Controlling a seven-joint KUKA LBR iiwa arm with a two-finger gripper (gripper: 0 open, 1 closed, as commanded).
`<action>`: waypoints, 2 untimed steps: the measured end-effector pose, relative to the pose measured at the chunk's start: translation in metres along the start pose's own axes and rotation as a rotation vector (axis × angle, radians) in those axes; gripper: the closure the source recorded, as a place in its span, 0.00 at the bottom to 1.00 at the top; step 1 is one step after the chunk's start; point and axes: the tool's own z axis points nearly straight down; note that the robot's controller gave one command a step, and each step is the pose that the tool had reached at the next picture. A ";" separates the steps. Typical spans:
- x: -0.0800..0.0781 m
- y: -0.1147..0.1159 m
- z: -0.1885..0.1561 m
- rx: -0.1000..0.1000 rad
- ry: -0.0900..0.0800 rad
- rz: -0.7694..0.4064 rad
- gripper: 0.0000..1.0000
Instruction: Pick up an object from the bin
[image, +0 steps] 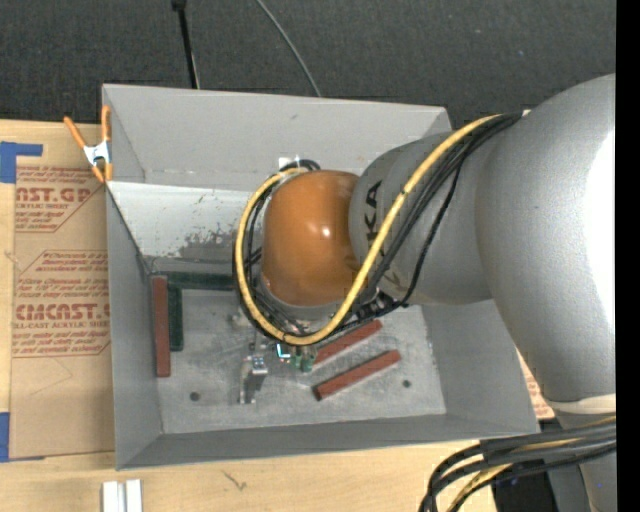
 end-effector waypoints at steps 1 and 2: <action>-0.002 -0.001 -0.004 -0.001 -0.007 0.001 0.00; 0.002 -0.042 0.013 -0.002 -0.009 -0.068 0.00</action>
Offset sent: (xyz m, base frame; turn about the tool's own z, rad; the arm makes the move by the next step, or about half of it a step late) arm -0.0082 -0.1170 -0.0421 -0.1622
